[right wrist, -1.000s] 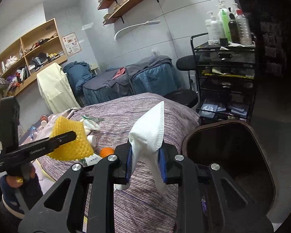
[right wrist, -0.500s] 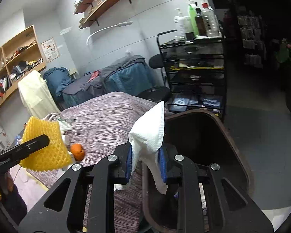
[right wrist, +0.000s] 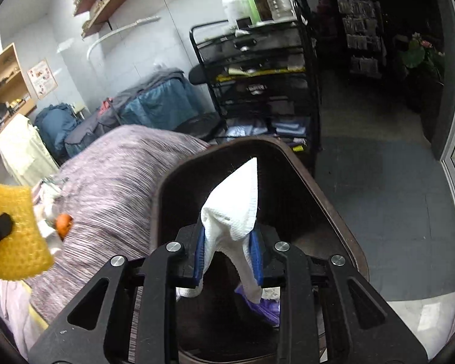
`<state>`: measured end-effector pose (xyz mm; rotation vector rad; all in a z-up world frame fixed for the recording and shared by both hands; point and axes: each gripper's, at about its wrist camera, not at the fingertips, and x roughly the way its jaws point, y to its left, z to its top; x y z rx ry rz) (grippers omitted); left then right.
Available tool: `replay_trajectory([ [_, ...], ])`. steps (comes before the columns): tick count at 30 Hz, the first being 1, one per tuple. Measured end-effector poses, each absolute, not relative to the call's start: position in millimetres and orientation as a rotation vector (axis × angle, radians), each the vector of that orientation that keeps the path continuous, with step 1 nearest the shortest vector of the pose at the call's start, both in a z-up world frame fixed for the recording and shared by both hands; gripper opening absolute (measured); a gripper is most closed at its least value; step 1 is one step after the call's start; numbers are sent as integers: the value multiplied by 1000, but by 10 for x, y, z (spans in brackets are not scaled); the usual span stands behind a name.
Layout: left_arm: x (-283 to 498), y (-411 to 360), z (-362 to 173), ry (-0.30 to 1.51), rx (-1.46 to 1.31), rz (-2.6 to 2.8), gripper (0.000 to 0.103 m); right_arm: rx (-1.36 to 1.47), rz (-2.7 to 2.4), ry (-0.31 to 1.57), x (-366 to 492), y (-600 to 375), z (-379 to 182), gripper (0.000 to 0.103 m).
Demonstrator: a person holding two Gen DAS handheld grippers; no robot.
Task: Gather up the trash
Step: 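Carry both items to the brown bin and open the right tool to drop the mask, then lower the yellow foam net into the bin and open the left tool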
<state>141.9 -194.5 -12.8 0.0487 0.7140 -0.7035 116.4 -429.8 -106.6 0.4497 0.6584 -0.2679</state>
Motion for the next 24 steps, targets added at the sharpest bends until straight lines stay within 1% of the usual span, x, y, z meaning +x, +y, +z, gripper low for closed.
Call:
replay_trajectory([
  [2, 1402, -1972, -137, 717, 52, -708, 18, 458, -271, 670, 1200, -4320, -1138, 32],
  [5, 1382, -2017, -162, 724, 57, -712, 18, 464, -273, 689, 1248, -4344, -1227, 46],
  [6, 1382, -2028, -171, 726, 57, -714, 18, 466, -272, 694, 1258, -4340, -1252, 55],
  [7, 1376, -2038, -184, 729, 57, -716, 18, 469, -270, 695, 1261, -4331, -1264, 60],
  [10, 1383, -2064, -208, 739, 59, -720, 18, 481, -264, 694, 1247, -4304, -1289, 65],
  [14, 1395, -2105, -235, 754, 55, -729, 18, 498, -266, 676, 1154, -4280, -1262, 68],
  [15, 1399, -2119, -237, 757, 53, -733, 18, 497, -269, 669, 1123, -4272, -1250, 72],
  [16, 1407, -2139, -237, 760, 52, -738, 18, 495, -274, 659, 1095, -4267, -1229, 73],
  [24, 1460, -2432, -212, 768, 90, -785, 18, 491, -319, 573, 837, -4276, -988, 75],
])
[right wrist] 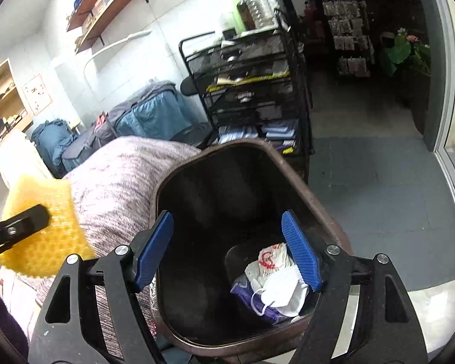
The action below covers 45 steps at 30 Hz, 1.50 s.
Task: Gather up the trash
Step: 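Lower the yellow foam net into the bin and open the left tool, then move both open tools from the bin back over the trash pile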
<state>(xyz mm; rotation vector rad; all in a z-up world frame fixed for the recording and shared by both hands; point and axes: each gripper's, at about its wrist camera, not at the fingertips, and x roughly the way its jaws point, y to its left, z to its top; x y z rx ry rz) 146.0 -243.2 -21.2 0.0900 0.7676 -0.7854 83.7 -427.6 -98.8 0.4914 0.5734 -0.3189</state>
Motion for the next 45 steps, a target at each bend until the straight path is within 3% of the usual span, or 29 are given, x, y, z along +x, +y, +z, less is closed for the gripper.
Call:
replay_trajectory([
  [23, 1761, -3196, -620, 912, 194, -825, 19, 537, -492, 508, 363, -4668, -831, 78],
  [25, 1741, -3221, -649, 909, 212, -830, 25, 543, -497, 509, 355, -4676, -840, 78],
  [27, 1734, -3242, -668, 899, 230, -821, 58, 555, -501, 510, 343, -4702, -852, 78],
  [30, 1721, -3224, -664, 868, 229, -812, 78, 564, -510, 510, 321, -4734, -864, 78],
  [36, 1689, -3176, -577, 823, 227, -797, 91, 562, -511, 509, 314, -4739, -852, 78],
  [45, 1563, -2937, -285, 738, 202, -773, 97, 550, -485, 500, 384, -4672, -822, 85],
])
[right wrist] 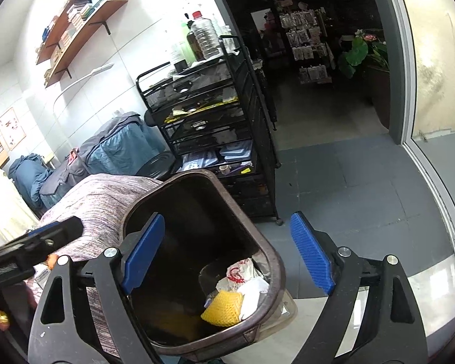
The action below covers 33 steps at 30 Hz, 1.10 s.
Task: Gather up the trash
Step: 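Move both open tools from the bin back over the trash pile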
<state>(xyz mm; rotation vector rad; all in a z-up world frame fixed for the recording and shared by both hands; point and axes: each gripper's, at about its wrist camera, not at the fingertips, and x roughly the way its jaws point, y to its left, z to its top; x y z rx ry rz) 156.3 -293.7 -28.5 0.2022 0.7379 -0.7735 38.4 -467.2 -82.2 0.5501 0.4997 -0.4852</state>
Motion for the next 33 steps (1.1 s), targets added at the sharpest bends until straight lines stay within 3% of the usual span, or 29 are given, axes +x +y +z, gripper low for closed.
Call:
replay_trajectory([
  [13, 1393, -2338, 57, 619, 153, -722, 97, 511, -379, 489, 634, -4403, -744, 87],
  [33, 1543, -986, -203, 677, 57, -444, 97, 384, -16, 546, 1307, -3335, -543, 88],
])
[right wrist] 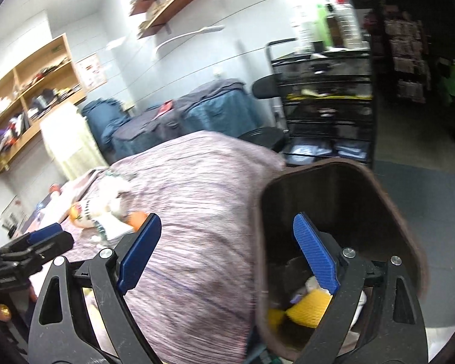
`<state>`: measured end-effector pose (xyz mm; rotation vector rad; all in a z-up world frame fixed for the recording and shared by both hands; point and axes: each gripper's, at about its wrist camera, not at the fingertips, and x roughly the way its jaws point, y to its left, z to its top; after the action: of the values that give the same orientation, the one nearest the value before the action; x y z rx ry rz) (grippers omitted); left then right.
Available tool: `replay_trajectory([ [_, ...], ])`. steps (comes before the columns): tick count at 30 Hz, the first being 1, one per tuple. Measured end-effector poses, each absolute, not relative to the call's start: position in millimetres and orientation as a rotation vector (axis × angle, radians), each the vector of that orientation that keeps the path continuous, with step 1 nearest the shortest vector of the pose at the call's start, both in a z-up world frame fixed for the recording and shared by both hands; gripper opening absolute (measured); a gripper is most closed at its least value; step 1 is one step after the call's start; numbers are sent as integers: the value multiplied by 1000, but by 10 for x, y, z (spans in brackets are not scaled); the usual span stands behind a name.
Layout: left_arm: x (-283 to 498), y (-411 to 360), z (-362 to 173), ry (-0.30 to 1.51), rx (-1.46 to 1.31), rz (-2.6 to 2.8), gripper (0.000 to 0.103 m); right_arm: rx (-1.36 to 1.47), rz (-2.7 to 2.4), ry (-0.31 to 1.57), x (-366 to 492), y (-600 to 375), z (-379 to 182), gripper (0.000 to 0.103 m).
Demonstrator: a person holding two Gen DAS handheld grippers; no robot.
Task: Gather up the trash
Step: 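Move both open tools from the bin back over the trash pile, then grasp the green-and-white milk carton with the right tool and lift it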
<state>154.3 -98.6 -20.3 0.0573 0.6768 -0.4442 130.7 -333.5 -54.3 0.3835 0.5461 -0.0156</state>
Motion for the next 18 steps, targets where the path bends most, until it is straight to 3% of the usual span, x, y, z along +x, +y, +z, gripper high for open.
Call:
replay_trajectory([
  [18, 1677, 529, -522, 775, -108, -190, 97, 148, 395, 705, 2190, -1948, -439, 88],
])
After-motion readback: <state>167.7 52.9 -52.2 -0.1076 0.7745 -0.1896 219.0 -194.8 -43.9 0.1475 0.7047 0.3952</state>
